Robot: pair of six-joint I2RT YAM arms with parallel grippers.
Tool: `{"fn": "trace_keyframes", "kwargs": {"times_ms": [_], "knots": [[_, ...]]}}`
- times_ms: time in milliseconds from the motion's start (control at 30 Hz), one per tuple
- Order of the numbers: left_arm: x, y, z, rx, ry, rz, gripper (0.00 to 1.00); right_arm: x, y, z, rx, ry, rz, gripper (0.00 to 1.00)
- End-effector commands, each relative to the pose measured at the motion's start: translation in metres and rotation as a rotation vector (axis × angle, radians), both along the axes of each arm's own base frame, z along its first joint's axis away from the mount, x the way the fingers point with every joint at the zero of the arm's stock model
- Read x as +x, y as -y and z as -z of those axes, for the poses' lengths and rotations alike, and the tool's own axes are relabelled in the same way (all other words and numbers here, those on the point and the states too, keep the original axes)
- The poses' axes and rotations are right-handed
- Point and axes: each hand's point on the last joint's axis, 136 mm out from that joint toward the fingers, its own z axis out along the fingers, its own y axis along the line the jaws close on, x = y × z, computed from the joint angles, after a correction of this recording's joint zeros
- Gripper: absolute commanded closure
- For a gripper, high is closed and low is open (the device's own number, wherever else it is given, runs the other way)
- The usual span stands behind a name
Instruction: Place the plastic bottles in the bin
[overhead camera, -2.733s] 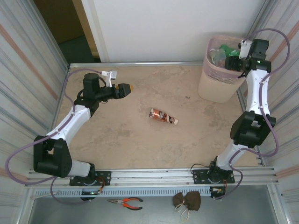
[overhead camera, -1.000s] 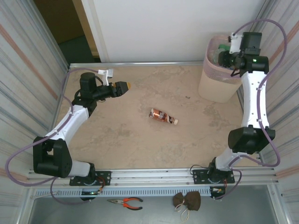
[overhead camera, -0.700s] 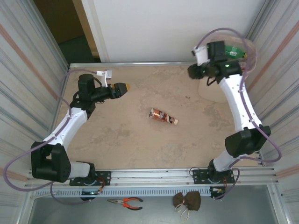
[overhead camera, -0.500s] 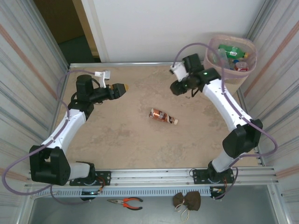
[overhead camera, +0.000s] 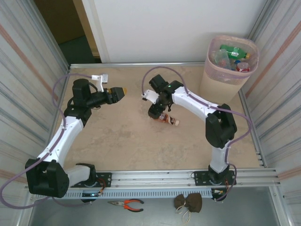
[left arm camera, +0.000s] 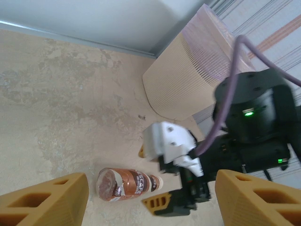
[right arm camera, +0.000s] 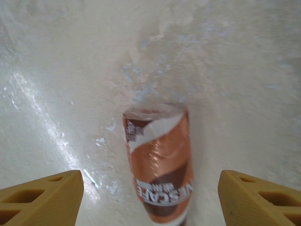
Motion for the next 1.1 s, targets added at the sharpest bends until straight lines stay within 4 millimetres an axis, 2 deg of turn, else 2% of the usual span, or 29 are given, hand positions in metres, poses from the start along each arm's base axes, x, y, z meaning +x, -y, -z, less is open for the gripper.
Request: {"fn": "trace_keyframes", "kwargs": {"times_ms": [0, 333, 533, 700, 767, 867, 1067], "knots": [[-0.005, -0.005, -0.002, 0.011, 0.015, -0.016, 0.28, 0.008, -0.008, 0.012, -0.043, 0.009, -0.043, 0.20], [-0.003, -0.005, -0.008, -0.001, 0.017, -0.021, 0.28, 0.024, -0.009, 0.055, -0.173, -0.023, -0.064, 0.17], [-0.003, -0.005, -0.009, -0.005, 0.016, -0.020, 0.28, 0.020, -0.006, 0.073, -0.221, -0.086, -0.071, 0.20], [-0.002, -0.004, -0.010, -0.007, 0.018, -0.016, 0.28, 0.014, -0.004, 0.084, -0.253, -0.131, -0.058, 0.26], [-0.001, -0.004, -0.010, -0.008, 0.016, -0.017, 0.28, 0.013, -0.004, 0.086, -0.260, -0.136, -0.059, 0.30], [-0.002, -0.004, -0.010, -0.008, 0.017, -0.016, 0.28, 0.019, -0.010, 0.076, -0.239, -0.114, -0.056, 0.37], [-0.002, -0.005, -0.010, -0.009, 0.015, -0.021, 0.28, 0.022, -0.015, 0.056, -0.195, -0.090, -0.044, 0.43]]}}
